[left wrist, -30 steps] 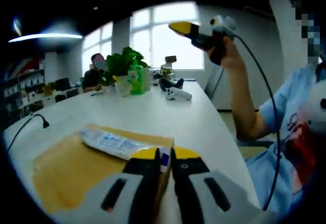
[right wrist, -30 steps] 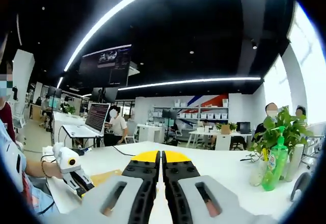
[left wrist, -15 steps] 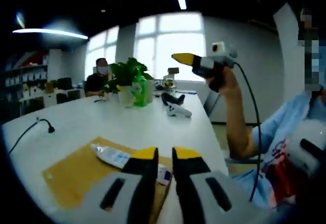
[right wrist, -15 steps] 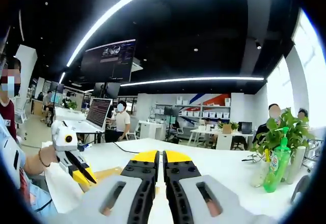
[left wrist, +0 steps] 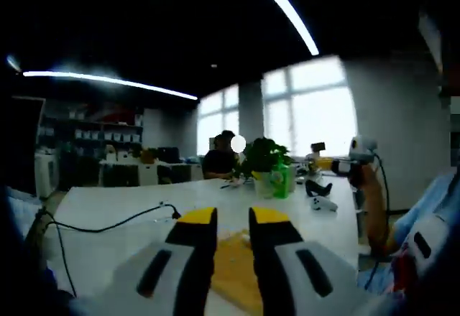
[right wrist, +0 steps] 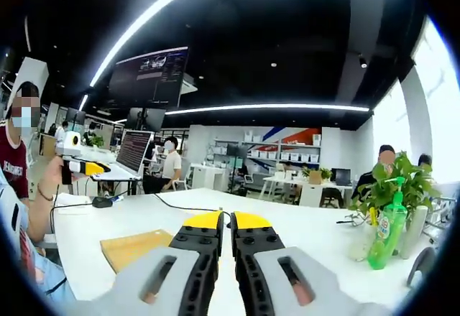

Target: Pick up the toothpaste unscrew the cap squeeze it onto the small board screw the cap back on and return it to the table

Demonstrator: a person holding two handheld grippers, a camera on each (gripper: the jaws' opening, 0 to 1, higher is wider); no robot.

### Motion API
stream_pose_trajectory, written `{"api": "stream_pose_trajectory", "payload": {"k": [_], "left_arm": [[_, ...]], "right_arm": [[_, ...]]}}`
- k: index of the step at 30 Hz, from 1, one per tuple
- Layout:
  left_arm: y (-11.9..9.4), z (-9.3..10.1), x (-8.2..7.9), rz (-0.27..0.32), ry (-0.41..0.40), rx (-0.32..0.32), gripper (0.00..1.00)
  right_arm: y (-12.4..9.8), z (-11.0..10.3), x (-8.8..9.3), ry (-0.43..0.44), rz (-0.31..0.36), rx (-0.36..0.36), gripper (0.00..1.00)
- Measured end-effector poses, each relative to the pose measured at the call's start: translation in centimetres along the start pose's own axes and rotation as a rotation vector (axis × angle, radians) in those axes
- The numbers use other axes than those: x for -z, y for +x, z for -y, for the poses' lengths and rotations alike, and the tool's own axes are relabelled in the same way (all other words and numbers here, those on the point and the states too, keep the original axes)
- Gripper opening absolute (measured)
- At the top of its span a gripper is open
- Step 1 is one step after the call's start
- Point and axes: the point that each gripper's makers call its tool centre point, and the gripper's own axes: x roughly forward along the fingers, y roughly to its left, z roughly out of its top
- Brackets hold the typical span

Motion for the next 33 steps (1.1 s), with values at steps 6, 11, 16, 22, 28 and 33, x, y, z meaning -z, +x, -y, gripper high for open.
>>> {"api": "stream_pose_trajectory", "payload": {"k": [6, 11, 16, 22, 28, 33], "left_arm": [[-4.5, -6.7, -2.4, 0.087, 0.042, -0.338, 0.18], [-5.3, -8.6, -0.7, -0.023, 0.059, -0.410, 0.46], [-5.5, -9.8, -0.7, -0.025, 0.110, -0.513, 0.60], [-5.5, -9.7, 0.2, -0.066, 0.044, -0.508, 0.93], [-5.4, -9.8, 0.4, -0.092, 0.083, -0.520, 1.00], [-5.1, -8.6, -0.4, -0.049, 0.079, -0.482, 1.00]], "right_arm": [[0.7, 1.4, 0.8, -0.035, -0.023, 0.068, 0.13], [1.3, 3.1, 2.0, 0.001, -0.035, 0.128, 0.28], [1.0, 4.2, 1.1, 0.134, 0.060, 0.182, 0.55], [-0.8, 7.2, 3.2, 0.096, -0.091, 0.356, 0.88], [-1.2, 7.4, 3.4, 0.078, -0.117, 0.377, 0.99], [-1.2, 6.6, 3.3, 0.076, -0.122, 0.360, 0.99]]}}
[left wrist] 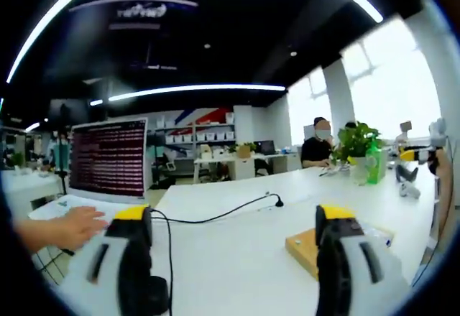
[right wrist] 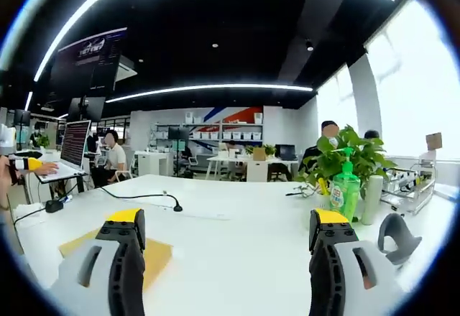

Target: Pick up the toothpaste unscrew the cap squeeze it onto the small board screw the cap back on and return it to the table

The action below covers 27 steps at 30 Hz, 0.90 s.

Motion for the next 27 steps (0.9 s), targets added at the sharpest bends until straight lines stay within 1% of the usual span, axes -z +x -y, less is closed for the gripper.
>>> {"api": "stream_pose_trajectory", "payload": {"k": [4, 7, 9, 11, 13, 19, 21, 27], "left_arm": [[-0.2, 0.5, -0.4, 0.014, 0.003, 0.008, 1.00], [-0.4, 0.6, -0.8, 0.041, -0.026, 0.011, 1.00], [-0.5, 0.7, -1.0, 0.047, -0.031, 0.016, 1.00], [-0.5, 0.7, -1.0, 0.045, -0.027, 0.015, 1.00], [-0.5, 0.7, -0.9, 0.040, -0.021, 0.012, 1.00], [-0.4, 0.8, -1.0, 0.049, -0.039, 0.020, 1.00], [-0.4, 0.6, -0.8, 0.041, -0.036, 0.014, 1.00], [-0.3, 0.6, -0.8, 0.044, -0.045, 0.012, 1.00]], "right_arm": [[-0.1, -0.5, -0.1, 0.008, 0.004, -0.021, 0.99], [-0.2, -0.7, -0.2, 0.012, 0.014, -0.021, 0.99], [-0.2, -0.6, -0.3, 0.021, 0.021, -0.016, 0.99], [-0.3, -0.5, -0.3, 0.030, 0.024, -0.011, 0.99], [-0.2, -0.5, -0.1, 0.017, 0.010, -0.015, 0.99], [0.0, -0.7, 0.2, 0.022, -0.003, -0.024, 0.99], [0.1, -0.8, 0.3, 0.022, -0.010, -0.027, 0.99], [0.3, -1.3, 0.2, 0.036, -0.004, -0.053, 0.99]]}}
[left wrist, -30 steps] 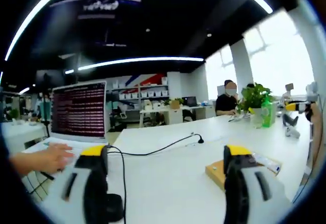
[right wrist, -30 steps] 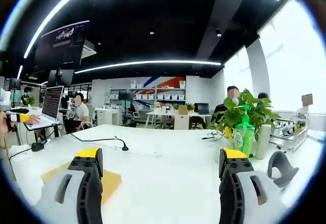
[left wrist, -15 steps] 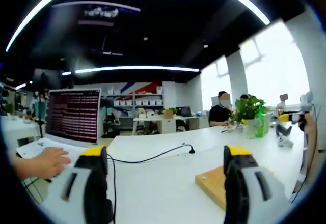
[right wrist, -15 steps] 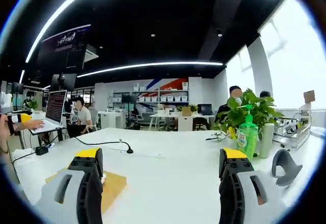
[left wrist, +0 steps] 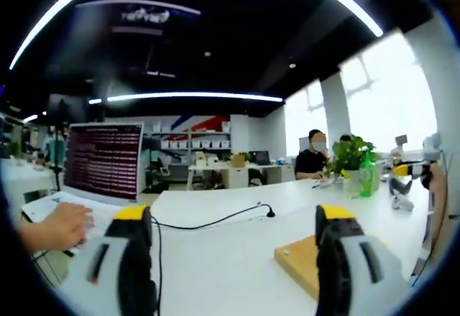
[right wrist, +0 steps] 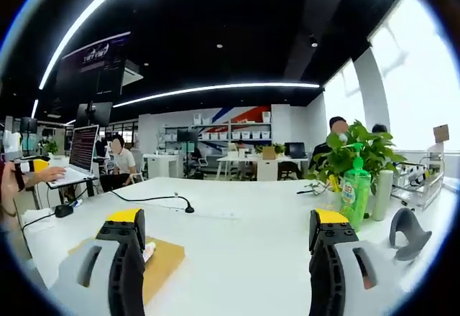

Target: Pick up the toothpaste unscrew the cap squeeze it onto the small board screw the cap back on and return it to the table

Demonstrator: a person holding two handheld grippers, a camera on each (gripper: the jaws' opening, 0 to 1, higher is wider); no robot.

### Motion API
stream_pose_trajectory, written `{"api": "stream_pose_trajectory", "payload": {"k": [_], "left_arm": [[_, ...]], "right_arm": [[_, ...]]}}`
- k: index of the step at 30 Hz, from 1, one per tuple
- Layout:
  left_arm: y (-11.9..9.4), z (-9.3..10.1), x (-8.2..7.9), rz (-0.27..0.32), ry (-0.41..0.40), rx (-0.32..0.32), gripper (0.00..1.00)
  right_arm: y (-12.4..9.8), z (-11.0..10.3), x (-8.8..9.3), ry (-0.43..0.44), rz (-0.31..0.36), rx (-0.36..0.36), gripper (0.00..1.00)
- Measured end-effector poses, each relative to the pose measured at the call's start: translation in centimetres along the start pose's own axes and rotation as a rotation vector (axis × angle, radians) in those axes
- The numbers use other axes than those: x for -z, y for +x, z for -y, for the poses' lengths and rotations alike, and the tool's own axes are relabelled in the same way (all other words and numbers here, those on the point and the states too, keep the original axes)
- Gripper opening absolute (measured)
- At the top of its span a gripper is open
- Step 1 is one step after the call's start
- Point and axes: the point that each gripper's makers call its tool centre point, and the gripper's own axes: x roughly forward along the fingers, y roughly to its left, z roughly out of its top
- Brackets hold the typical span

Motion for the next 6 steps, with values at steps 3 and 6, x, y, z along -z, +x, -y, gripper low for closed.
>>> {"api": "stream_pose_trajectory", "payload": {"k": [3, 6], "left_arm": [[0.0, 0.1, -0.1, 0.006, -0.009, 0.005, 1.00], [0.1, 0.3, -0.1, 0.018, -0.051, 0.012, 1.00]], "right_arm": [[0.1, -0.1, 0.1, 0.001, -0.003, -0.004, 0.99], [0.0, 0.0, -1.4, 0.048, 0.087, 0.000, 0.99]]}}
